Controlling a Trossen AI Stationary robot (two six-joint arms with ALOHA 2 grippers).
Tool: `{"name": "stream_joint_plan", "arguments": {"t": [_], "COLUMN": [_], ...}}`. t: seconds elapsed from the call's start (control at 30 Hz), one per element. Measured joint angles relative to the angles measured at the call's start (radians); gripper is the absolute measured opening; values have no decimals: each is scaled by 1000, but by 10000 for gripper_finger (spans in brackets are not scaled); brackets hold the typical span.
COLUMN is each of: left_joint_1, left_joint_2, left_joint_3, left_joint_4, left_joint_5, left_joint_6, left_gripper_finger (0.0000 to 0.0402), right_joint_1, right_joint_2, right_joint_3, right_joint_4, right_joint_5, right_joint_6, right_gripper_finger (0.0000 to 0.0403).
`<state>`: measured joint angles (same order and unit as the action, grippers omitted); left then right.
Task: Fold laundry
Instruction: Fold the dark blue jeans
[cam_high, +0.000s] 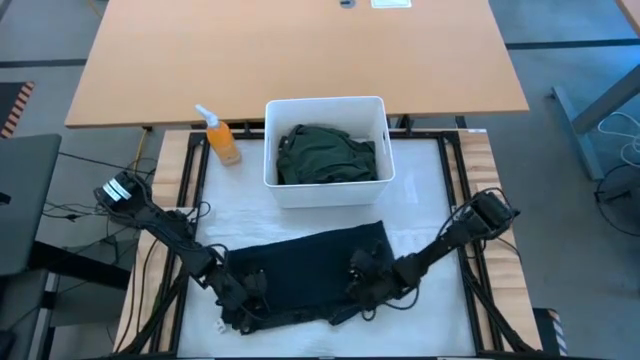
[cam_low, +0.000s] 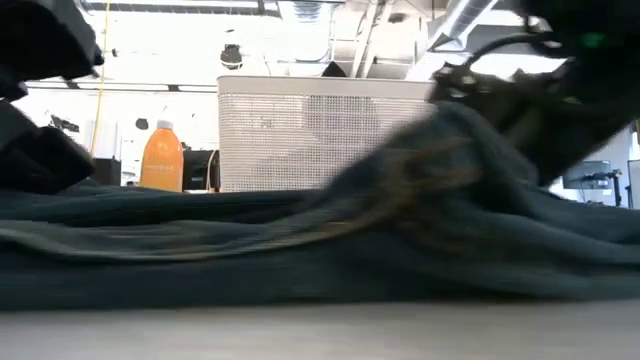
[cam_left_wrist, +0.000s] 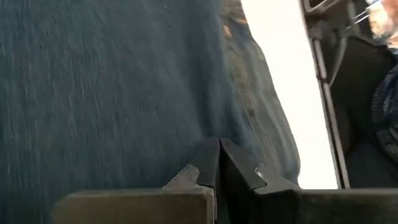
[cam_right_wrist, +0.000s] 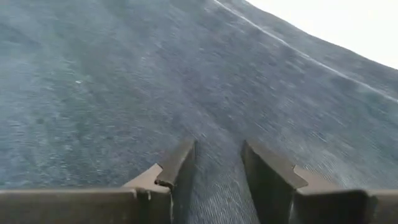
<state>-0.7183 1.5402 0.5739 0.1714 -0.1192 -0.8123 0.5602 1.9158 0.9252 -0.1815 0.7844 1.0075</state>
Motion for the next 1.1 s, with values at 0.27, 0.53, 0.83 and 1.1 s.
{"name": "stream_joint_plan", "arguments": {"t": [0.27,0.53,0.83,1.1], "left_joint_1": [68,93,59,38], "left_joint_2": [-51,-118,-51,1], "left_joint_3": [-1,0,-33,-49], "left_joint_4": [177,183,93,65], "left_joint_5": [16,-118,-11,-5], "left_joint_6": [225,321,122,55], "left_gripper_finger": [0,0,0,0], "right_joint_1": [87,149,124,-2], "right_joint_2": [-133,-298,-171,92], "right_joint_3": [-10,-7,-4,-3], "right_joint_4": [-413,-414,242,549], "right_joint_5": [104,323,282,-90], "right_joint_6": [316,399,-208,-329], "right_gripper_finger": [166,166,166,166]}}
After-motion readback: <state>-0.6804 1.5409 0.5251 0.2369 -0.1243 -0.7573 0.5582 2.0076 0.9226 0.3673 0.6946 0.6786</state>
